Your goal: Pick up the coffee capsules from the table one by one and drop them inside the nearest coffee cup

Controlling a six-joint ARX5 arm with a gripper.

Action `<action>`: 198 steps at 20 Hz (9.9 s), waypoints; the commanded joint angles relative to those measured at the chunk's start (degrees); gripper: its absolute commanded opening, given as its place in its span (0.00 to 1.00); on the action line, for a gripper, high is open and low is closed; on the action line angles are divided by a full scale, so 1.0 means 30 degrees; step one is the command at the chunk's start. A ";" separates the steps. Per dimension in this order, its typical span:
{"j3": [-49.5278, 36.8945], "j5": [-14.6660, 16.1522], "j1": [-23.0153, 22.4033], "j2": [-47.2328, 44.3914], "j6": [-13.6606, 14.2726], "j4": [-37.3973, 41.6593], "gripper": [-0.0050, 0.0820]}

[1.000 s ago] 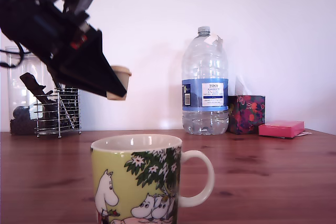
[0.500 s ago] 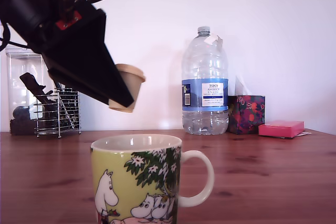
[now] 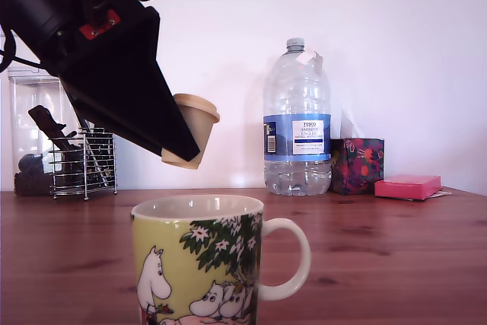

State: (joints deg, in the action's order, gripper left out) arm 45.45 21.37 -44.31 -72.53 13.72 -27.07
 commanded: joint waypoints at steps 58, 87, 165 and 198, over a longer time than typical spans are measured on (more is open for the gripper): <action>-0.5093 -0.3963 0.1916 0.8757 -0.3410 0.1472 0.04; -0.5071 -0.3497 0.1916 0.6091 2.1099 -0.1020 0.19; 0.1071 -0.2295 0.1931 -0.6972 2.6243 -0.3118 0.20; 0.1122 -0.4262 0.1843 0.1377 0.7351 -0.6688 0.20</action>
State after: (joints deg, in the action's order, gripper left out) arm 49.39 8.43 -38.59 -69.04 39.81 -47.05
